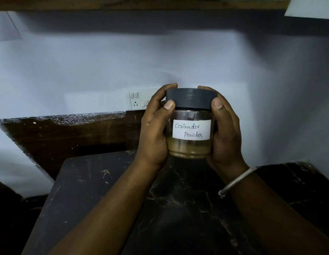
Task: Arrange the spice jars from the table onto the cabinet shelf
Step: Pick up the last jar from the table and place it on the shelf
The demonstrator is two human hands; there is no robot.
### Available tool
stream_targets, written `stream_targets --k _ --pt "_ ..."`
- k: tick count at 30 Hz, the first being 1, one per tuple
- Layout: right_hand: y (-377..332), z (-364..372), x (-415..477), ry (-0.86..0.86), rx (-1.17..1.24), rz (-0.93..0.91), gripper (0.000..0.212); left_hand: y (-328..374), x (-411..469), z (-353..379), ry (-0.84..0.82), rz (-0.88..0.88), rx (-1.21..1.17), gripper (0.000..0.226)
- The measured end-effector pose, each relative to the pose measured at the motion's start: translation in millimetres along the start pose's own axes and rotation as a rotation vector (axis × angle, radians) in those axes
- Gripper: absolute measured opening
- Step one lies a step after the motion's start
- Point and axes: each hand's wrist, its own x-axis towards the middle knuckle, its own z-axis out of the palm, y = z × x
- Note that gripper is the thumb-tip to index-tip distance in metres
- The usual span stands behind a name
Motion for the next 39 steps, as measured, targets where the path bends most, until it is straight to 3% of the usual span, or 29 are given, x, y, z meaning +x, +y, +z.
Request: stream_targets --k 17,21,25,27,33,39 --pt "0 -1 7 0.021 -0.038 0.009 0.040 0 8 -1 -0.004 -0.001 0.030 0.049" --pt "-10 1 12 -0.022 -0.111 0.032 0.049 4 15 0 -0.012 0.017 0.081 0.050" --pt "-40 0 34 -0.093 -0.336 0.037 0.074 21 41 6 -0.097 0.163 0.186 0.038" --pt "-64 0 59 -0.126 -0.405 -0.055 0.077 38 69 19 -0.157 0.250 0.239 0.038" --pt "-139 15 169 -0.104 -0.692 -0.384 0.061 93 190 59 -0.317 0.451 0.540 0.048" --pt "-154 7 310 0.009 -0.940 -0.351 0.037 105 314 54 -0.116 0.453 1.270 0.039"
